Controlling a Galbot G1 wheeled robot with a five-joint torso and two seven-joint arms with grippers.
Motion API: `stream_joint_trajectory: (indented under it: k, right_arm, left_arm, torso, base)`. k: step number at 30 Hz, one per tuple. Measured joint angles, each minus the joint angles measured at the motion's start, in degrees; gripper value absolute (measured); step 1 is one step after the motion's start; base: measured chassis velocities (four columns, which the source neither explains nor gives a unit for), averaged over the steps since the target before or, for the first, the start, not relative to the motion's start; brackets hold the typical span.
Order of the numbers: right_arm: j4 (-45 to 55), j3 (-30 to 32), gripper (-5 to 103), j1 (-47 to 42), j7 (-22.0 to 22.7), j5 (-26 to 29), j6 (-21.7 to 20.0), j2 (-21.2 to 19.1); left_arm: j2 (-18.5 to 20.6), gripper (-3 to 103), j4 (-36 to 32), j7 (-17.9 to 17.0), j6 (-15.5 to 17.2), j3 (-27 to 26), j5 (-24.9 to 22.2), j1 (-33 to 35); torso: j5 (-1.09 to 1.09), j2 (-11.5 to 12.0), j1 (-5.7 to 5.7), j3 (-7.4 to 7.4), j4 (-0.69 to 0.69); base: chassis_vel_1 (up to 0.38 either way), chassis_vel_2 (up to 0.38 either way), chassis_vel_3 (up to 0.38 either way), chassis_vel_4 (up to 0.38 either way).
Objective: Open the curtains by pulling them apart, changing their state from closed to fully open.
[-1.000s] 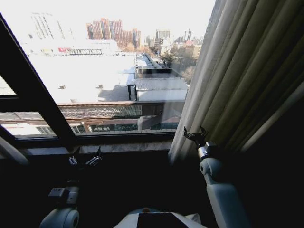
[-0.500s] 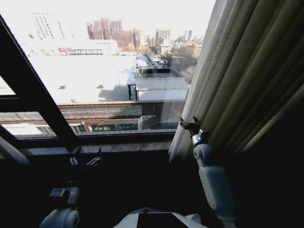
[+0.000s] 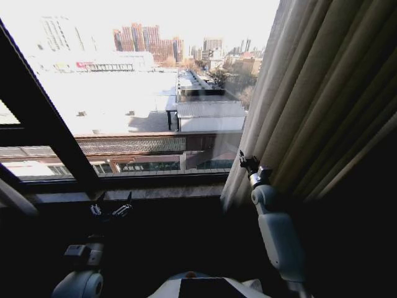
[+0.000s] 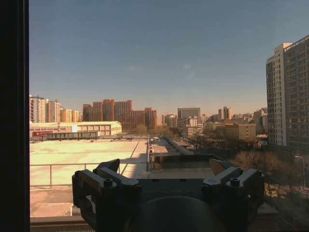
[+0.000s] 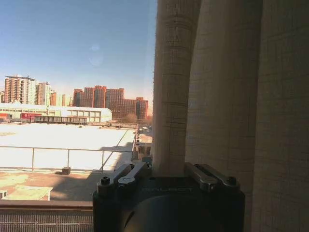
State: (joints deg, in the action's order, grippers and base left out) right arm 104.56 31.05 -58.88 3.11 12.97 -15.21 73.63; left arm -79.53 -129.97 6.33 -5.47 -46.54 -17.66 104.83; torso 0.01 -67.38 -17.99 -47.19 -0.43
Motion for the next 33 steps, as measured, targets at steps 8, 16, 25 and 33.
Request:
stream_joint_trajectory:
  k: [8,16,25,33]
  right_arm:
    - [8.8,1.5,1,-6.95,0.72,1.74,0.0,-1.71]
    - [18.89,2.5,0,-11.38,1.79,4.02,-1.77,-2.57]
    - [25.32,3.9,0,-18.94,2.22,3.99,-2.65,-3.42]
    - [25.51,4.03,0,-21.99,2.52,3.71,-2.51,-2.76]
  left_arm:
    - [-0.25,100,-0.79,-0.01,-0.5,0.54,-0.12,0.24]
    - [-0.49,100,-1.19,0.0,-0.49,0.59,-0.12,0.3]
    - [-0.87,100,-1.56,-0.01,-0.59,0.54,-0.3,0.34]
    - [-1.27,100,-2.33,0.0,-0.66,0.84,-0.29,0.19]
  torso:
    - [0.0,-0.01,0.0,0.0,-0.01]
    - [0.01,0.0,0.0,0.0,0.0]
    - [0.01,-0.01,0.0,0.0,-0.01]
    - [0.01,-0.01,0.01,0.0,-0.01]
  base:
    - [0.0,0.0,0.0,0.0]
    - [0.0,0.0,0.0,0.0]
    - [0.0,0.0,0.0,0.0]
    - [0.0,0.0,0.0,0.0]
